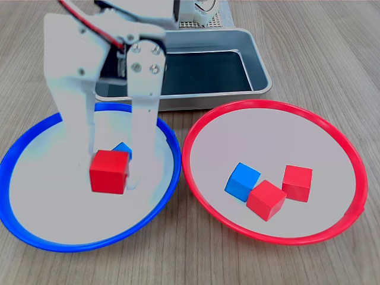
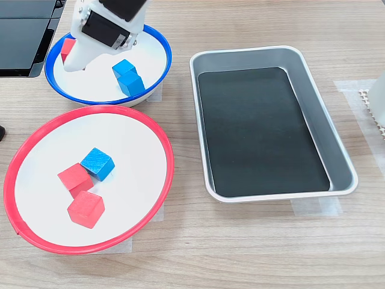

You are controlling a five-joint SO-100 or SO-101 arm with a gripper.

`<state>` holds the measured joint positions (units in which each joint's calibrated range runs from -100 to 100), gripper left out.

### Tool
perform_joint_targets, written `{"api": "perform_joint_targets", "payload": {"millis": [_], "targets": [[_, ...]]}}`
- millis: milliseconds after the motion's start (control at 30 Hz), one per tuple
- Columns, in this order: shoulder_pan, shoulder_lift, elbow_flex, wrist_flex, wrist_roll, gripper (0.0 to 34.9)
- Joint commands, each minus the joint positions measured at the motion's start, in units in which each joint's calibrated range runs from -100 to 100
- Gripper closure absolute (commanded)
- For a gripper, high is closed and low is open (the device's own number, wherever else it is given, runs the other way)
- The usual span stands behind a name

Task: Relocate any misplaced blocks to their matching dishes.

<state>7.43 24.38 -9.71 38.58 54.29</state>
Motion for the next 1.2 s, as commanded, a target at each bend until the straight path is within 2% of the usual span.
{"api": "perform_joint_targets", "payload": {"millis": [0, 300, 333, 567, 1167], "targets": [[-2.3, -9.1, -1.2, 2.4, -1.0, 34.6], [-12.5, -17.2, 10.0, 8.8, -3.6, 34.6], [-14.8, -17.2, 11.3, 9.1, -4.1, 34.6], [-20.5, -16.0, 14.6, 8.8, -5.6, 34.6], [-22.6, -7.6, 13.7, 5.7, -9.2, 34.6]]}}
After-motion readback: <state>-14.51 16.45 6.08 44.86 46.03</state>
